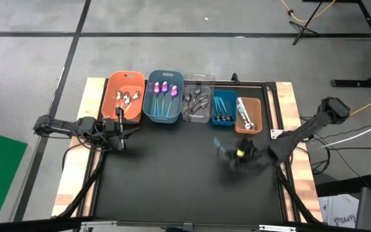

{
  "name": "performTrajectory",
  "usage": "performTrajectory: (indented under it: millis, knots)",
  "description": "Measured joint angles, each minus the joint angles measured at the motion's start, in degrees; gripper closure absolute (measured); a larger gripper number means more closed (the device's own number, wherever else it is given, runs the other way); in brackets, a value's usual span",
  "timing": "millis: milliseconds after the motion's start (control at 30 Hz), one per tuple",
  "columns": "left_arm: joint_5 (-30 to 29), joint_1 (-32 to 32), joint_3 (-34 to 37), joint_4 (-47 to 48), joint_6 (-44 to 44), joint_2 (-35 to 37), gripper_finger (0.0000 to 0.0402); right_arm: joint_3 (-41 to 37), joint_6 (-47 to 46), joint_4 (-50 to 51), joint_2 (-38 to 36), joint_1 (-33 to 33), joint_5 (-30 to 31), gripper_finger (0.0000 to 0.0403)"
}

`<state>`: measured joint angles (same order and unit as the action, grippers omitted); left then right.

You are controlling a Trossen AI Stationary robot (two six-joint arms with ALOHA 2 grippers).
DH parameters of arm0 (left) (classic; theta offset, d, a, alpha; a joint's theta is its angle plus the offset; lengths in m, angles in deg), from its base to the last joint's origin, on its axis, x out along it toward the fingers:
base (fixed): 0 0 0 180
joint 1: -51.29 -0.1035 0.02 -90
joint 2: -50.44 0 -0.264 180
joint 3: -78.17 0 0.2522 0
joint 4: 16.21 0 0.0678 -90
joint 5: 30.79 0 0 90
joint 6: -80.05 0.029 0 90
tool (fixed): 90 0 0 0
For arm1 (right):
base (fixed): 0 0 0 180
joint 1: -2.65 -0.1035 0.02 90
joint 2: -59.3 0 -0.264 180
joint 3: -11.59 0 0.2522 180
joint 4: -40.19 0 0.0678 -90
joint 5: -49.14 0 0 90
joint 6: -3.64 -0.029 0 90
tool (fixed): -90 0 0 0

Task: Sort silverware by color (type)
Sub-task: Put the light blue spoon into the right blue bin

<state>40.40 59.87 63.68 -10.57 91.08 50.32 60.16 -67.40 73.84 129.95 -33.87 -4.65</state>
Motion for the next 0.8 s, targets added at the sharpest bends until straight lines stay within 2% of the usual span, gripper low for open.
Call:
performTrajectory:
  millis: [200, 300, 400, 567, 667, 800]
  knots:
    - [0.0, 0.0, 0.0, 0.0, 0.0, 0.0, 0.0305, 0.0, 13.8, 3.9, -11.2, 13.4, 10.4, 0.0401]
    - [0.0, 0.0, 0.0, 0.0, 0.0, 0.0, 0.0305, 0.1, 21.3, 3.9, -14.4, 22.1, 11.7, 0.0402]
    - [0.0, 0.0, 0.0, 0.0, 0.0, 0.0, 0.0305, 0.1, 26.4, 3.0, -15.2, 31.4, 8.9, 0.0402]
    - [0.0, 0.0, 0.0, 0.0, 0.0, 0.0, 0.0305, 0.1, 31.0, -1.1, -13.4, 45.4, -2.0, 0.0402]
    - [0.0, 0.0, 0.0, 0.0, 0.0, 0.0, 0.0305, 0.1, 34.2, -5.3, -10.9, 50.7, -6.7, 0.0402]
    - [0.0, -0.1, 0.0, 0.0, 0.0, 0.0, 0.0305, 0.2, 36.2, -9.6, -6.2, 55.3, -8.5, 0.0402]
